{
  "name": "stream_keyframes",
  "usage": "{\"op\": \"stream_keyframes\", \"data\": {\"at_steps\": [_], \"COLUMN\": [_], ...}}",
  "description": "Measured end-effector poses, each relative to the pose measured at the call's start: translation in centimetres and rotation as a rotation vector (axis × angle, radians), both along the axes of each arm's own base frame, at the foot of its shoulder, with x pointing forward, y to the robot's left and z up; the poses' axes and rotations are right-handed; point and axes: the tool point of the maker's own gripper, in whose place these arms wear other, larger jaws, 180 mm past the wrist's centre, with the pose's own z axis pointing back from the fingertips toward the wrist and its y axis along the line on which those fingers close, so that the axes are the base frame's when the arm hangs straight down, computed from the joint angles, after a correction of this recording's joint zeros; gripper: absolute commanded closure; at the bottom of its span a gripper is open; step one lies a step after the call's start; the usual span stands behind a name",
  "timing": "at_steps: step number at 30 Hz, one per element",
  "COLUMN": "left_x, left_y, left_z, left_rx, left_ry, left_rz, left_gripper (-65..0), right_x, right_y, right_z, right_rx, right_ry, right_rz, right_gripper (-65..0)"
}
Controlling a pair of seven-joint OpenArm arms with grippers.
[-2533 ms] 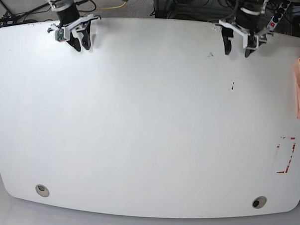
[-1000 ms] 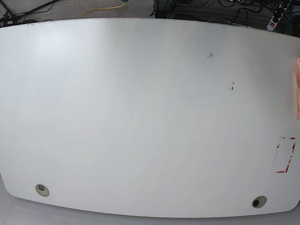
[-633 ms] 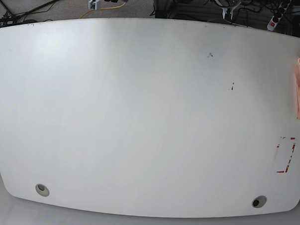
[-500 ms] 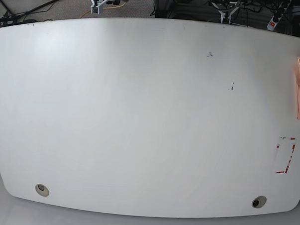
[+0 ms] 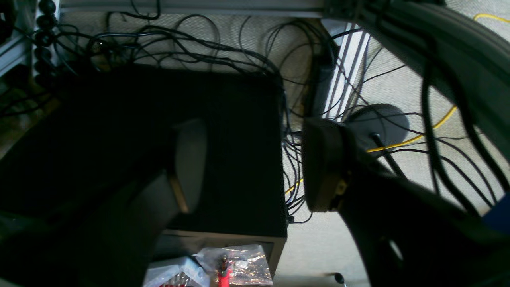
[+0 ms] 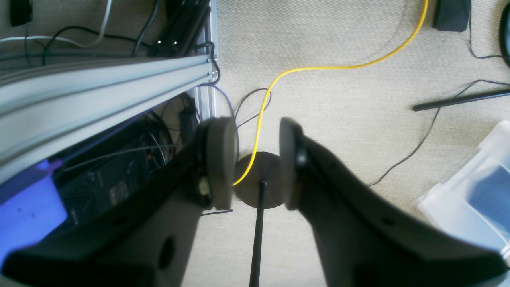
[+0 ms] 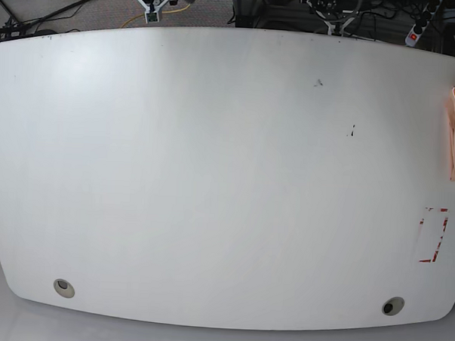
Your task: Fold the T-shirt properly
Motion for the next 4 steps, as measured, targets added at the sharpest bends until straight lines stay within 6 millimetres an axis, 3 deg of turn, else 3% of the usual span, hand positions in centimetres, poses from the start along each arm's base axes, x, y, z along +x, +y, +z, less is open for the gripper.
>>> {"op": "stream_keyframes", "data": {"at_steps": [4], "left_x": [0.05], "left_y": [0.03], "left_z": [0.0], "left_rx": [0.001], "left_ry": [-0.001], "left_rz": [0.0], "left_gripper": [-34.9], "right_x": [-0.03], "right_y": [-0.01], "right_z": [0.0], "right_rx": [0.0], "right_ry": [0.0], "right_rz": [0.0], "right_gripper": [-18.4]}}
